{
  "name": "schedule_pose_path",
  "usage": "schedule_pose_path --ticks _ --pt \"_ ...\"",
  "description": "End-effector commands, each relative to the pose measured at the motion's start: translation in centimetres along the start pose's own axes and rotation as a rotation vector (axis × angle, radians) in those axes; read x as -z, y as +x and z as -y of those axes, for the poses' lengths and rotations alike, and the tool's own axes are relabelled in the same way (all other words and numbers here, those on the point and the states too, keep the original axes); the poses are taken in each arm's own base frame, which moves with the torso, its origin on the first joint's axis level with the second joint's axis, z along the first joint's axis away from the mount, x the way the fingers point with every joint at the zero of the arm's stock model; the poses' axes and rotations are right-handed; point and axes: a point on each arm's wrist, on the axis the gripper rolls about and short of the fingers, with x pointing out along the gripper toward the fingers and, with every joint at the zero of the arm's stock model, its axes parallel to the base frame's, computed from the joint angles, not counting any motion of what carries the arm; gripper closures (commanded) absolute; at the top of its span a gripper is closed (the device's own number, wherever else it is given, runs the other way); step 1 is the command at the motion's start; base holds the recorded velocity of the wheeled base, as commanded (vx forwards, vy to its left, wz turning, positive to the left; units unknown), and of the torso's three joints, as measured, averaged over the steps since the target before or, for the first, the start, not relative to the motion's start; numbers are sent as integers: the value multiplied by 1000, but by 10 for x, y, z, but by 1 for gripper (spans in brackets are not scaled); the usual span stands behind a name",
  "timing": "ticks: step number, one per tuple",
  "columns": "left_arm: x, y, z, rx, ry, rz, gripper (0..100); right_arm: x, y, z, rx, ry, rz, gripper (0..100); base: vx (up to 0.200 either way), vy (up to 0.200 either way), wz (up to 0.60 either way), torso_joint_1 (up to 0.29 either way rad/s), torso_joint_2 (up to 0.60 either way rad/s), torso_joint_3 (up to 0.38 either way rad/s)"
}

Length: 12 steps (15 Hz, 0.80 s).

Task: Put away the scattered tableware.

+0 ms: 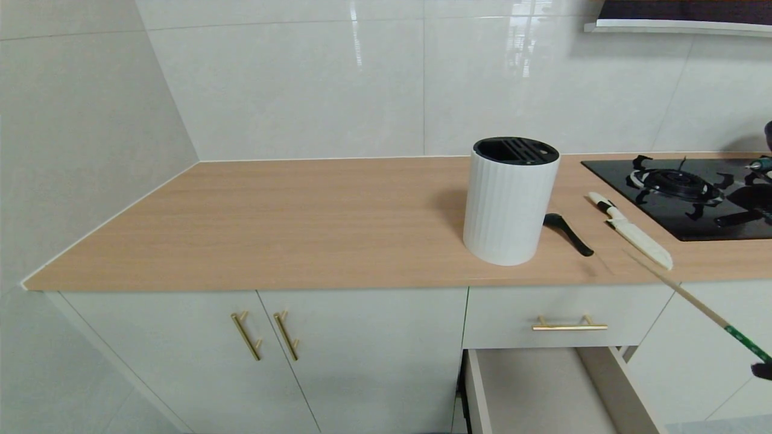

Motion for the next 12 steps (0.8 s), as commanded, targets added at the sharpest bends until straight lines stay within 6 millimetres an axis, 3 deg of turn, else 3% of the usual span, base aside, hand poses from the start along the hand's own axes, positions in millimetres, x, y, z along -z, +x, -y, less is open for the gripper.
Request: schedule_pose_path --ticks 1,4,7,10,12 --pt "0 0 0 0 0 0 0 28 -11 -2 -53 -45 -29 100 0 0 0 0 0 0" --pt "0 0 0 -2 0 0 0 43 19 -11 -144 -100 -216 100 0 0 0 0 0 0" --pt "0 0 0 -2 0 0 0 43 50 -19 -246 -95 -362 100 0 0 0 0 0 0" --pt "0 0 0 0 0 0 0 41 82 -27 -241 -103 -543 100 0 0 0 0 0 0" --pt "0 0 0 0 0 0 0 38 95 -31 -238 -89 -560 100 0 0 0 0 0 0"
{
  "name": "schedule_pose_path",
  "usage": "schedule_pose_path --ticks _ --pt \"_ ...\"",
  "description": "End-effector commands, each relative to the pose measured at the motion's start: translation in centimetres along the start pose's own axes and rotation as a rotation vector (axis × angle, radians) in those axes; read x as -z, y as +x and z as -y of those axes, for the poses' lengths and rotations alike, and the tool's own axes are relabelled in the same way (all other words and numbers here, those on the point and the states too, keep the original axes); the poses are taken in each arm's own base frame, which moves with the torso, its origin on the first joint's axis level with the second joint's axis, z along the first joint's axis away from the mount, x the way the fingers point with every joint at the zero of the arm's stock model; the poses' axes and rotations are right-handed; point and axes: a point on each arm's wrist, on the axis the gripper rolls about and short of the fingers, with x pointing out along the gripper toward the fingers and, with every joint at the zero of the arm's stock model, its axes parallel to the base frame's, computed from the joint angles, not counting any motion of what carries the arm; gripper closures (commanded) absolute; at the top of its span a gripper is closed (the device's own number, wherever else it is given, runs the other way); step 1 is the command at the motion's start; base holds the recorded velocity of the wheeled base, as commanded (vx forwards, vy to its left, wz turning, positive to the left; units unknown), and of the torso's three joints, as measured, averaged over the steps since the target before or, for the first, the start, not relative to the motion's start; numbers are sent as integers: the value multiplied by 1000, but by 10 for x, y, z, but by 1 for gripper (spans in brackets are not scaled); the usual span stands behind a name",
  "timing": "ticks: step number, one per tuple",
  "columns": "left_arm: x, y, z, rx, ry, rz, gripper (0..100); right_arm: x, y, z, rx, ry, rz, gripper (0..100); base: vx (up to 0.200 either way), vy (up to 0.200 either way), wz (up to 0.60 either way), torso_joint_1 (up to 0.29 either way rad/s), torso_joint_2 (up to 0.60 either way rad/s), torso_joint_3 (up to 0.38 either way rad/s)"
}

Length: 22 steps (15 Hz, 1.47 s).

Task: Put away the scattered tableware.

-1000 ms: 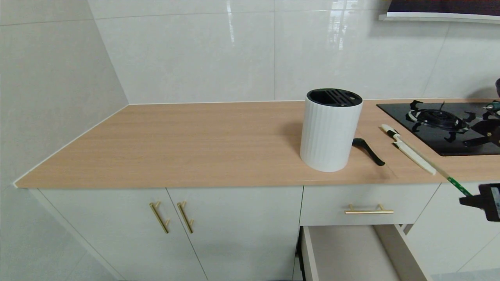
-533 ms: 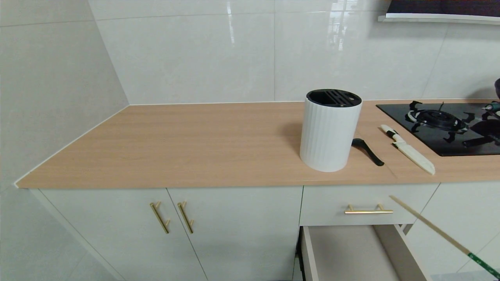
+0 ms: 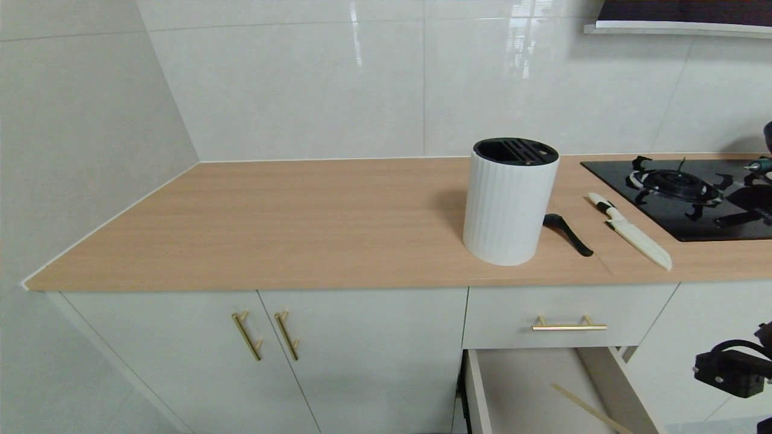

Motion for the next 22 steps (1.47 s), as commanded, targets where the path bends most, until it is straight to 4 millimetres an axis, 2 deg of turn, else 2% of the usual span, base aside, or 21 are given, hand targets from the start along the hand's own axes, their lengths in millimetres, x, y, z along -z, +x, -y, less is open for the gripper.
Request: schedule_pose_path --ticks 1,8,12,16,20,22 --pt "0 0 0 -1 0 0 0 -16 24 -2 2 32 -89 100 0 0 0 -46 90 61" --pt "0 0 0 -1 0 0 0 -41 42 -6 -9 36 -8 100 0 0 0 -187 434 237" --pt "0 0 0 -1 0 0 0 -59 60 -5 9 33 26 100 0 0 0 -202 476 274" --pt "0 0 0 -1 0 0 0 -78 89 -5 70 21 41 100 0 0 0 -185 464 283" --pt "0 0 0 -2 0 0 0 -95 101 -5 82 20 83 100 0 0 0 -161 452 283" --pt "0 0 0 -1 0 0 0 -110 108 -5 124 22 106 100 0 0 0 -132 393 264"
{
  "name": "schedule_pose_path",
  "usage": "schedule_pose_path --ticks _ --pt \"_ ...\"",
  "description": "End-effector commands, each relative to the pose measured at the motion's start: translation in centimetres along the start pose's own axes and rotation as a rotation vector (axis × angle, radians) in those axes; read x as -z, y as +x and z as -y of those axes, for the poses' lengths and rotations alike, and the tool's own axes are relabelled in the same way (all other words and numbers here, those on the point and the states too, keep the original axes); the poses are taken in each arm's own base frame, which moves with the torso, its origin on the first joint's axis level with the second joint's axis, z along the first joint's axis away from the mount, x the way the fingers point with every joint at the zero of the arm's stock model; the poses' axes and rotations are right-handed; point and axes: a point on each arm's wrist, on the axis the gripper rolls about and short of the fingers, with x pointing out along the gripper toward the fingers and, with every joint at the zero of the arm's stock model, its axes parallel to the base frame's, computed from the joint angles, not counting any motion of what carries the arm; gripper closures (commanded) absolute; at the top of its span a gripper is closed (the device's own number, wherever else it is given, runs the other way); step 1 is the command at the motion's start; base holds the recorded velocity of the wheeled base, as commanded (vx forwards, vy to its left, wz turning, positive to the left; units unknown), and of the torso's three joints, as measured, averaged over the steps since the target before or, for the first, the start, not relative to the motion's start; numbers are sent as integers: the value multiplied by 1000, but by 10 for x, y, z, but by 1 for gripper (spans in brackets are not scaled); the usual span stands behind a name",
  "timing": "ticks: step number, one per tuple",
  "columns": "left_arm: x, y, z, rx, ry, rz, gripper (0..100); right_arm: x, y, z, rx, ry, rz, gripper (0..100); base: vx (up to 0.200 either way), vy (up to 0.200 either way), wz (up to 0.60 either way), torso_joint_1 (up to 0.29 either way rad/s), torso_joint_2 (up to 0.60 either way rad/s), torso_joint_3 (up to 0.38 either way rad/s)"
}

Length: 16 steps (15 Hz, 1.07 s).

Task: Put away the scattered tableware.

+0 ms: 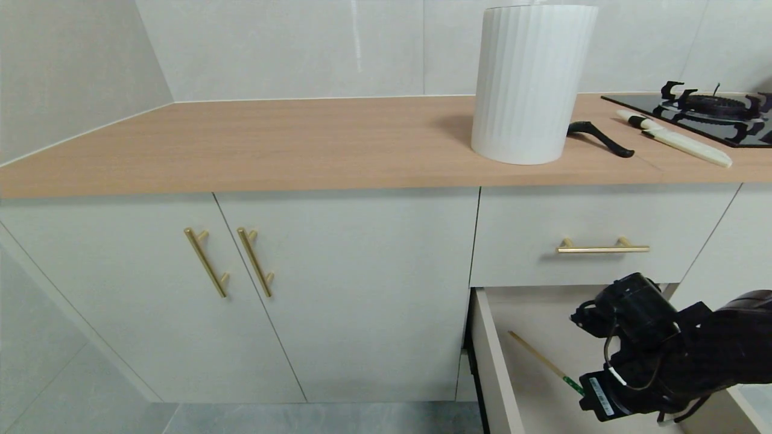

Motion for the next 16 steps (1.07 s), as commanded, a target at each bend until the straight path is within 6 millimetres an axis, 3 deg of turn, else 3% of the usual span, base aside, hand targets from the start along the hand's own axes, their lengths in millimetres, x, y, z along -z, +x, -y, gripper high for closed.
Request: schedule_pose_path --ticks 1,5,11,16 --pt "0 0 0 -2 0 0 0 -9 14 1 16 7 -22 100 0 0 0 -61 203 110" --pt "0 0 0 -1 0 0 0 -19 22 3 9 34 52 100 0 0 0 -15 41 21" --pt "0 0 0 -1 0 0 0 -21 70 -5 111 81 66 100 0 0 0 0 0 0" --pt "0 0 0 -1 0 0 0 -14 97 -10 118 82 25 100 0 0 0 0 0 0"
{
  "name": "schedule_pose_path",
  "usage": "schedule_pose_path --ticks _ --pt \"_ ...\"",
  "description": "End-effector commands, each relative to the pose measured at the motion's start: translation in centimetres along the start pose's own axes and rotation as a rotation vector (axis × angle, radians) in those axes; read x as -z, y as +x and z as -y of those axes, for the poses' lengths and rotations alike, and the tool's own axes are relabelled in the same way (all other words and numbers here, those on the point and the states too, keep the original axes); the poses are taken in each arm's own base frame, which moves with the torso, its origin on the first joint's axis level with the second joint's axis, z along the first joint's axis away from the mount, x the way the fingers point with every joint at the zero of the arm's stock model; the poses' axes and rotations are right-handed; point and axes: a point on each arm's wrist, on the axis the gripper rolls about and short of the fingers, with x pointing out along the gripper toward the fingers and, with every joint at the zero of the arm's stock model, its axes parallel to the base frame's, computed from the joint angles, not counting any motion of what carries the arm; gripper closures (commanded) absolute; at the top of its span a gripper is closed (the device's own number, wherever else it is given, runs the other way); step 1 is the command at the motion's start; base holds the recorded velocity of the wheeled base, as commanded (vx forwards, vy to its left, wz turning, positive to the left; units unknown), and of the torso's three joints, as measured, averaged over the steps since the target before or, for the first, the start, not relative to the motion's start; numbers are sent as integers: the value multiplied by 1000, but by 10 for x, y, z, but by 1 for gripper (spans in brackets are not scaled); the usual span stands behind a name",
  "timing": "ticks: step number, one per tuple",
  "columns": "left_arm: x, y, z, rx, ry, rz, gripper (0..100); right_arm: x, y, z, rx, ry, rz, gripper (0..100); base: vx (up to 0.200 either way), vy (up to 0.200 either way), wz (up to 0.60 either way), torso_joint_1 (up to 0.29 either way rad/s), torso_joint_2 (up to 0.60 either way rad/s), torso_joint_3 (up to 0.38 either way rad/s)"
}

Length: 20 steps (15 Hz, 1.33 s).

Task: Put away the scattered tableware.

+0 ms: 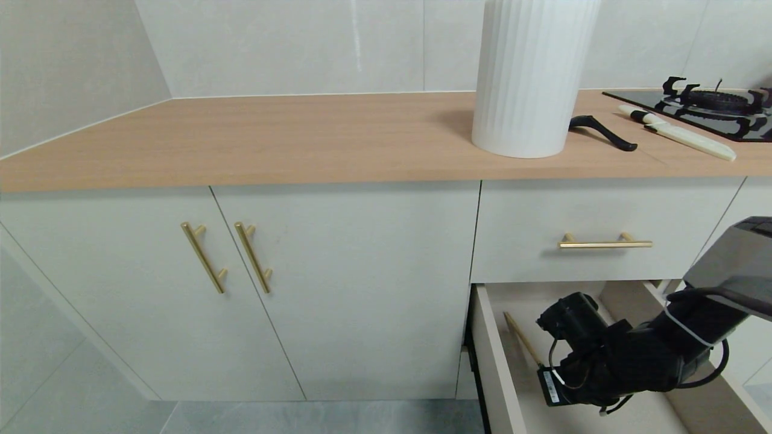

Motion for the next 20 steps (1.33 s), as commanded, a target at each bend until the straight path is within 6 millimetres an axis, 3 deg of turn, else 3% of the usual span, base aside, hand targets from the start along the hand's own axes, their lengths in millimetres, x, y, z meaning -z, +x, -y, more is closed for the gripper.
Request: schedule_pose_path --ticks 1,12,13,18,20 --pt "0 0 0 -1 0 0 0 7 17 0 21 -7 -45 100 0 0 0 0 0 0" --pt "0 0 0 -2 0 0 0 8 23 -1 38 1 -39 100 0 0 0 0 0 0" --pt "0 0 0 -1 0 0 0 8 23 -1 38 1 -39 0 0 0 0 0 0 0" --pt "0 0 0 -1 0 0 0 6 20 -2 35 4 -29 0 0 0 0 0 0 0" --pt "0 0 0 -2 0 0 0 2 7 -1 26 6 5 0 0 0 0 0 0 0"
